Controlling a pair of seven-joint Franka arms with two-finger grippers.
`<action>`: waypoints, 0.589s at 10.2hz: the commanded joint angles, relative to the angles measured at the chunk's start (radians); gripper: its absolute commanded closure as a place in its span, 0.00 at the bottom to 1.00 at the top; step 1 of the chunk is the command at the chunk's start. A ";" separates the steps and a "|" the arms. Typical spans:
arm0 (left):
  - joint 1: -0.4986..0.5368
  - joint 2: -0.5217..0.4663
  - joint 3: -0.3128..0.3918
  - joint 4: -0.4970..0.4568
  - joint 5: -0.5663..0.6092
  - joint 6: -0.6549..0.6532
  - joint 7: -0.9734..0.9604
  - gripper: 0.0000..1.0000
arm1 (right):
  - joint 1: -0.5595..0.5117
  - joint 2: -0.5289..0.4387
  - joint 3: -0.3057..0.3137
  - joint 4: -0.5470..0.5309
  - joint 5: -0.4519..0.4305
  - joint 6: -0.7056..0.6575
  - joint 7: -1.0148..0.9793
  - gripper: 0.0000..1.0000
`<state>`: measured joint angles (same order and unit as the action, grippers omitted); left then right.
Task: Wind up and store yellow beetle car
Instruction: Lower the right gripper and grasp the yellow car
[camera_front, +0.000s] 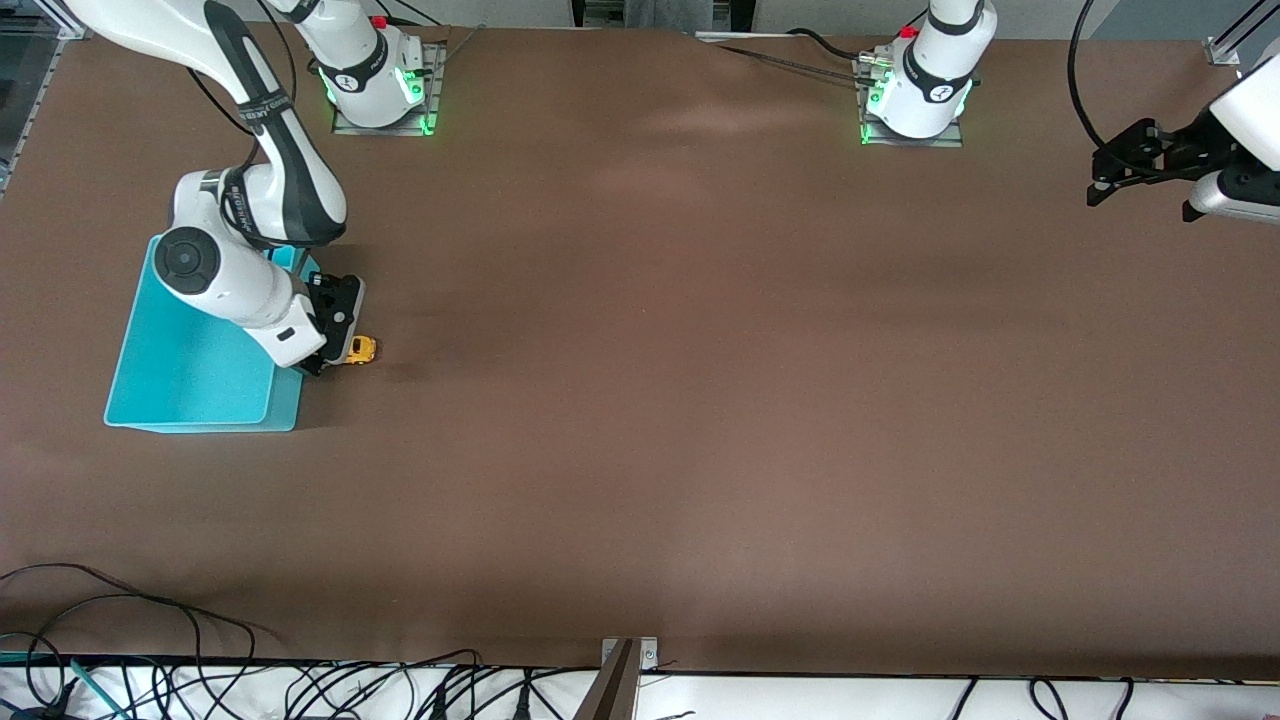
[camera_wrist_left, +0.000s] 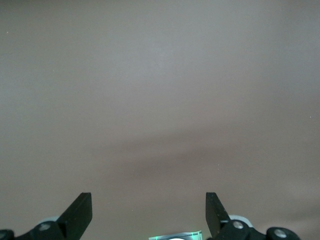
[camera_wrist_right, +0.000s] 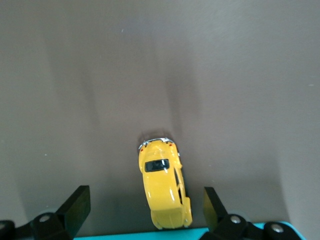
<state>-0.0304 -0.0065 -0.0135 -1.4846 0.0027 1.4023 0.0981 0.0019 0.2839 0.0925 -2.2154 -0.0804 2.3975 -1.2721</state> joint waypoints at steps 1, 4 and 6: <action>-0.011 0.034 0.007 0.056 0.000 -0.034 -0.032 0.00 | -0.003 0.001 -0.002 -0.069 -0.030 0.098 -0.058 0.00; -0.005 0.034 0.007 0.056 -0.001 -0.032 -0.031 0.00 | -0.003 0.044 -0.051 -0.078 -0.041 0.195 -0.166 0.00; -0.008 0.034 0.007 0.056 -0.012 -0.032 -0.034 0.00 | -0.003 0.072 -0.057 -0.076 -0.041 0.235 -0.179 0.00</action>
<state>-0.0307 0.0082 -0.0109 -1.4701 0.0022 1.3958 0.0818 0.0014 0.3405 0.0373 -2.2814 -0.1036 2.5899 -1.4338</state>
